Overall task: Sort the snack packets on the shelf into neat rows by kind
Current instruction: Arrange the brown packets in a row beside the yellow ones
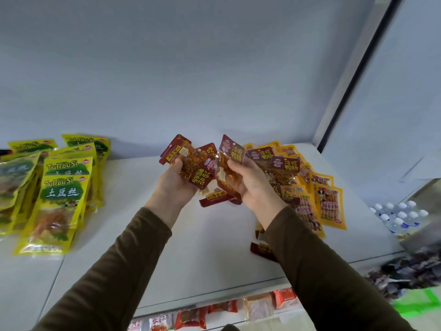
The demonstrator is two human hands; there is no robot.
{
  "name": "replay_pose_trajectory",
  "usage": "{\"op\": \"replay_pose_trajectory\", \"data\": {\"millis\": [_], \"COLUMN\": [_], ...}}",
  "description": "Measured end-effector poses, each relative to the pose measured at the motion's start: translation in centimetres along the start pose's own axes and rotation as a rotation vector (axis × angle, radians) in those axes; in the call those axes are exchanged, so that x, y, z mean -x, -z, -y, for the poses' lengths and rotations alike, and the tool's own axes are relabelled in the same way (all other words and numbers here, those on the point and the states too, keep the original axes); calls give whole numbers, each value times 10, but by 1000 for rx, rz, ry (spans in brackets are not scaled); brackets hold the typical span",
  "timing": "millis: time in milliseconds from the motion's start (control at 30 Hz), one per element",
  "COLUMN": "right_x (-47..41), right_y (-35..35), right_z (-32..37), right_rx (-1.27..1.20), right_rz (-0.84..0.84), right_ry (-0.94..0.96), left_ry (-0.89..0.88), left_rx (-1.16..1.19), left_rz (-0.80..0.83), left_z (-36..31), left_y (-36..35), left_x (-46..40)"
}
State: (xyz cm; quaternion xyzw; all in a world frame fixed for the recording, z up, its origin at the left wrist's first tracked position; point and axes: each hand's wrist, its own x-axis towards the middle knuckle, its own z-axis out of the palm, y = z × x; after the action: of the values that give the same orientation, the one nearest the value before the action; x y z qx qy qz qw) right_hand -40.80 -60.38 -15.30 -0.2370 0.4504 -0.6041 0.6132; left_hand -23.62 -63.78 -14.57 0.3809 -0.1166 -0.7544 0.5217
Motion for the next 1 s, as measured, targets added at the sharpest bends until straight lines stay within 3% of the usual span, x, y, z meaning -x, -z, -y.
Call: {"op": "replay_pose_trajectory", "data": {"millis": [167, 333, 467, 600, 700, 767, 867, 1000], "right_x": [8, 11, 11, 17, 21, 25, 30, 25], "right_y": [-5, -2, 8, -1, -23, -35, -48, -52], "right_z": [-8, 0, 17, 21, 1, -13, -29, -37], "right_rx": [178, 295, 88, -84, 194, 341, 383, 599], "right_rz": [40, -63, -157, 53, 55, -6, 2, -4], "right_ry": [-95, 70, 164, 141, 120, 152, 165, 187], "left_ry": [-14, -82, -109, -14, 28, -40, -169, -256], "left_rx": [99, 62, 32, -103, -184, -308, -437, -504], "left_rz": [12, 1, -42, 69, 205, 217, 65, -11], "left_z": [2, -1, -9, -1, 5, 8, 14, 18], "left_y": [-4, -1, 6, 2, -2, -2, 4, 17], "left_x": [3, 4, 7, 22, 34, 38, 35, 22]}}
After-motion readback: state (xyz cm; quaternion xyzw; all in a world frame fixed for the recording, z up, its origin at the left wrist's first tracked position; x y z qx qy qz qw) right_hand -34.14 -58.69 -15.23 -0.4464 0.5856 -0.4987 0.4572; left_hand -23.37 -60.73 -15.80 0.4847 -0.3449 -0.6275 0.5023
